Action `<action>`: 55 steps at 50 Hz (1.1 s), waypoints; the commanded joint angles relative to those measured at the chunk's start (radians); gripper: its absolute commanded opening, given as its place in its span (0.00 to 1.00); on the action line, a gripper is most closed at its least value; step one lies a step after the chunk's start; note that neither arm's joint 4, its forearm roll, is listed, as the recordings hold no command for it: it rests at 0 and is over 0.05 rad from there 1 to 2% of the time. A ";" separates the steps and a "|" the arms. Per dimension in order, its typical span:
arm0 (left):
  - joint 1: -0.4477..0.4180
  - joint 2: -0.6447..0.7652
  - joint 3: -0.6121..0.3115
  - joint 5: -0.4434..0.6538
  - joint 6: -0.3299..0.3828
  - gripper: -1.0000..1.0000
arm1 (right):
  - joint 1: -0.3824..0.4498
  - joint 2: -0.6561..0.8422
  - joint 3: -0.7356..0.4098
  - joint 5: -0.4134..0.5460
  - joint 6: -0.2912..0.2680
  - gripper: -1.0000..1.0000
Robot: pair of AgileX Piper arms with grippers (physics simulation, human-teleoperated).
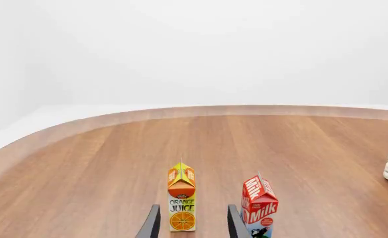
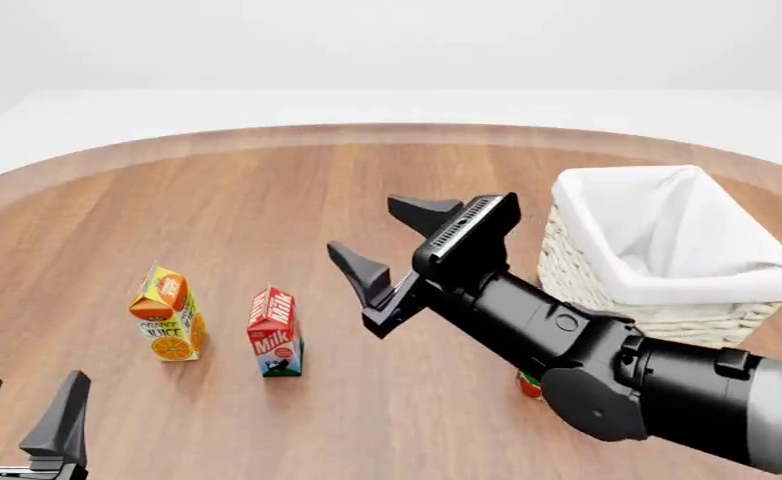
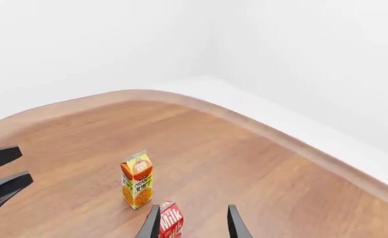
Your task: Pick the milk and place it in the basket.
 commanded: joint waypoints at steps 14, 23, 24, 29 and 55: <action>0.000 0.000 0.000 0.000 0.000 1.00 | 0.061 0.195 -0.187 0.023 0.003 1.00; 0.000 0.000 0.000 0.000 0.000 1.00 | 0.063 0.253 -0.232 0.030 0.004 1.00; 0.000 0.000 0.000 0.000 0.000 1.00 | 0.063 0.259 -0.236 0.032 0.004 1.00; 0.000 0.000 0.000 0.000 0.000 1.00 | 0.069 0.284 -0.273 0.051 0.005 1.00; 0.000 0.000 0.000 0.000 0.000 1.00 | 0.079 0.411 -0.444 0.114 0.021 1.00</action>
